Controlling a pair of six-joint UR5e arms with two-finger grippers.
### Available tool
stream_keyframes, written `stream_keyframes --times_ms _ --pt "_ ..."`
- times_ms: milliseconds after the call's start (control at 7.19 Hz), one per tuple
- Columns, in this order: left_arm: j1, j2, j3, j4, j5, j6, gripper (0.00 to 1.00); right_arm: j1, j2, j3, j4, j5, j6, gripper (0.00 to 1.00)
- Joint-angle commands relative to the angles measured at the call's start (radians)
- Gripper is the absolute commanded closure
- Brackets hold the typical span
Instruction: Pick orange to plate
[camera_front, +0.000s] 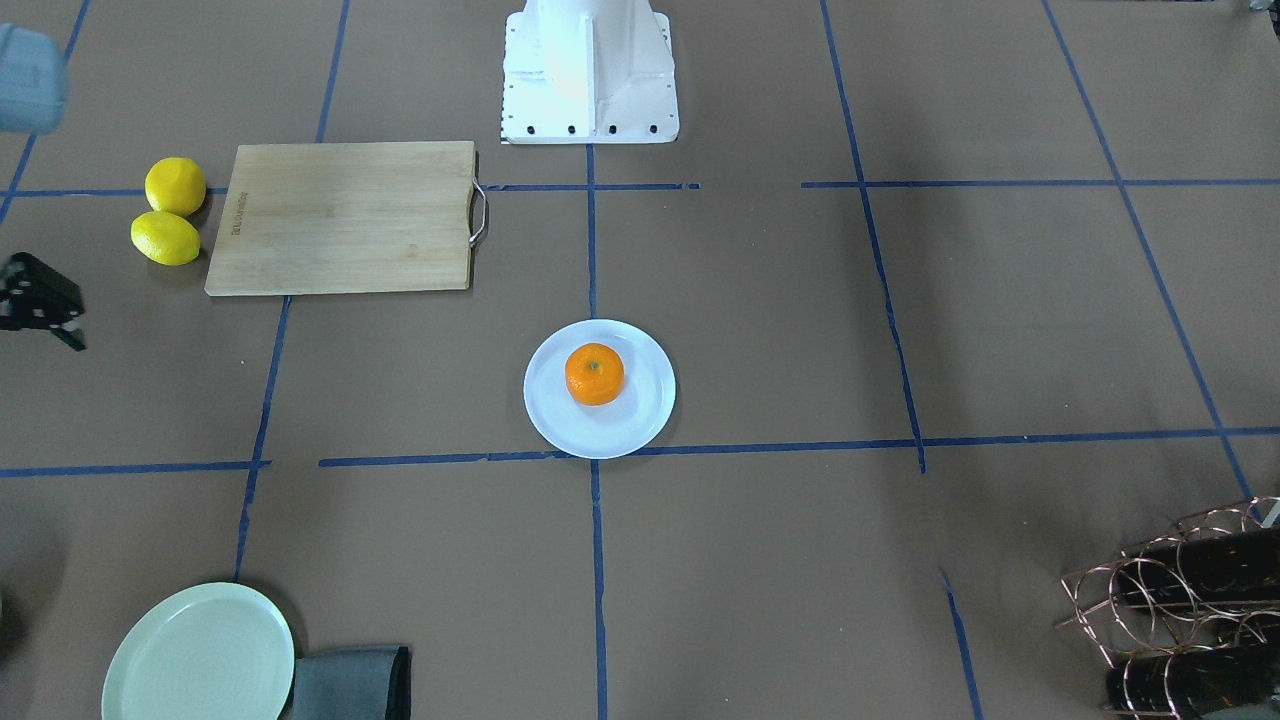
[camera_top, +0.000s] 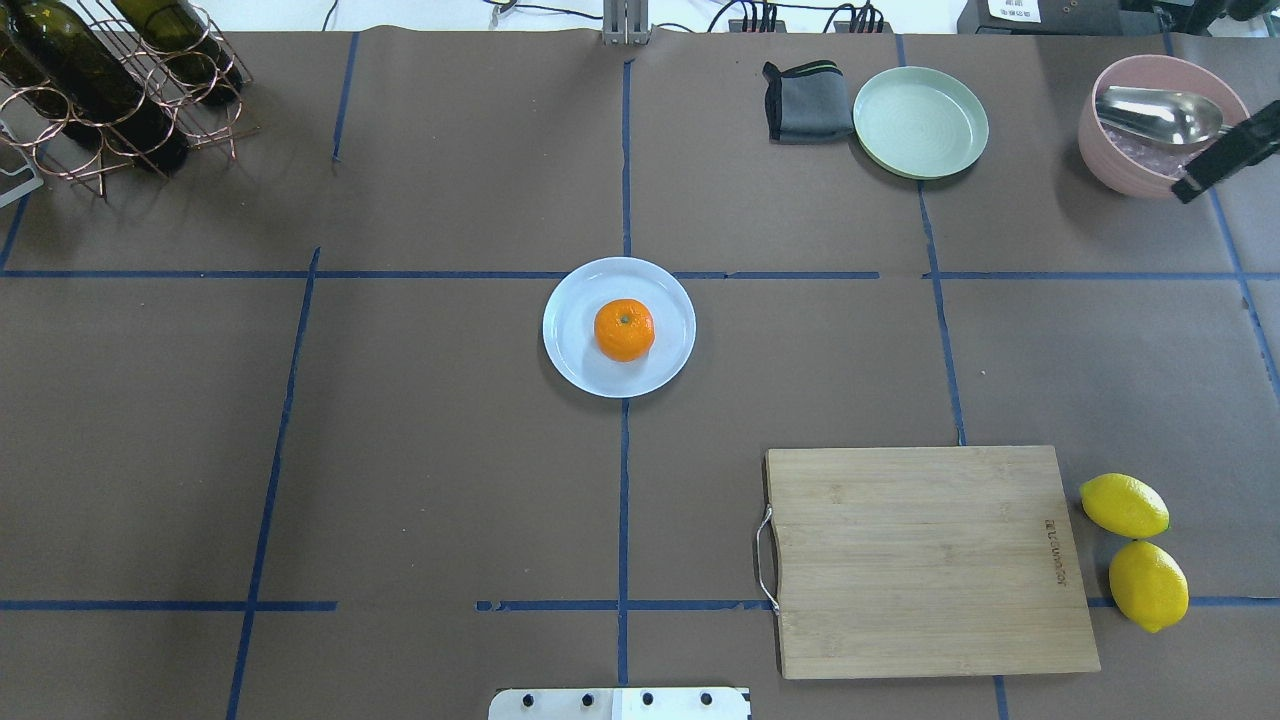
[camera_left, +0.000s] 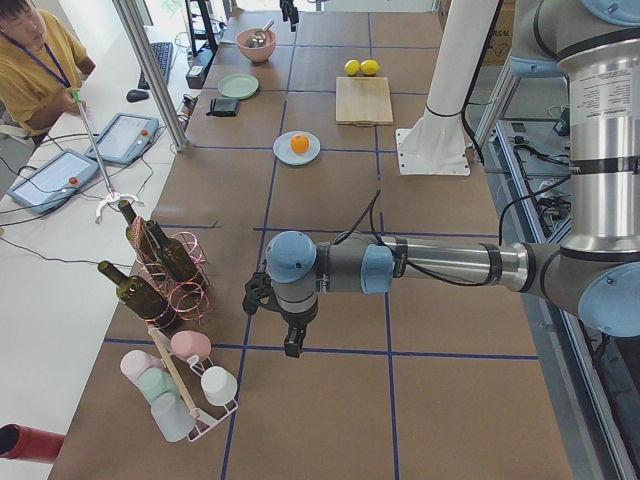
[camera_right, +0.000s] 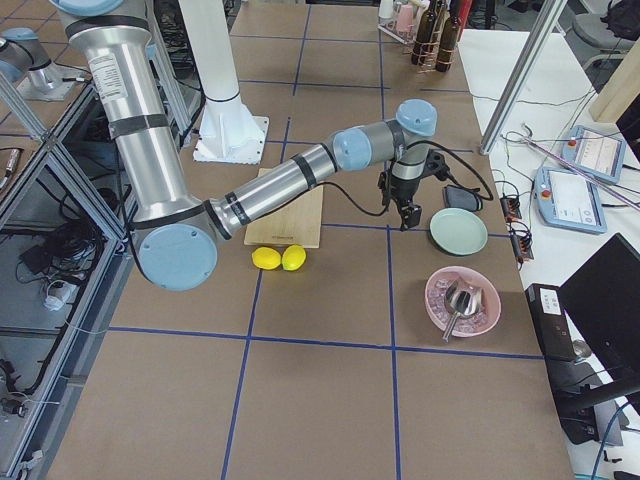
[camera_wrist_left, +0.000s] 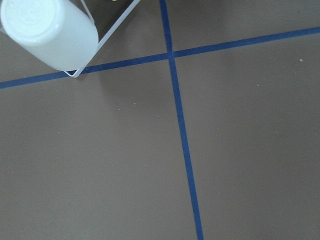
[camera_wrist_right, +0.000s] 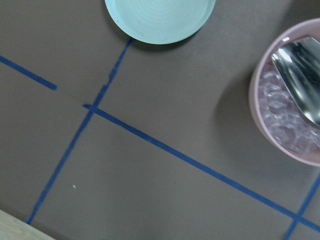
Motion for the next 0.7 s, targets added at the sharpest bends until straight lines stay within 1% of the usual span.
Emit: stream_keyframes --times_ms 0,139,278,417,557 --pt "-0.003 0.003 -0.022 0.003 0.000 0.007 0.00 0.161 -0.202 -0.008 0.012 0.017 -0.078 0.00" --pt "-0.004 0.003 -0.028 0.004 0.001 0.007 0.00 0.218 -0.267 -0.025 0.015 0.019 -0.089 0.00" --pt "-0.007 0.003 -0.029 0.004 0.003 0.006 0.00 0.240 -0.354 -0.027 0.030 0.022 -0.081 0.00" --pt "-0.009 0.012 -0.037 0.004 0.003 0.007 0.00 0.240 -0.412 -0.027 0.093 0.023 -0.075 0.00" --pt "-0.010 0.023 -0.040 0.004 0.003 0.009 0.00 0.240 -0.443 -0.024 0.122 0.028 -0.065 0.00"
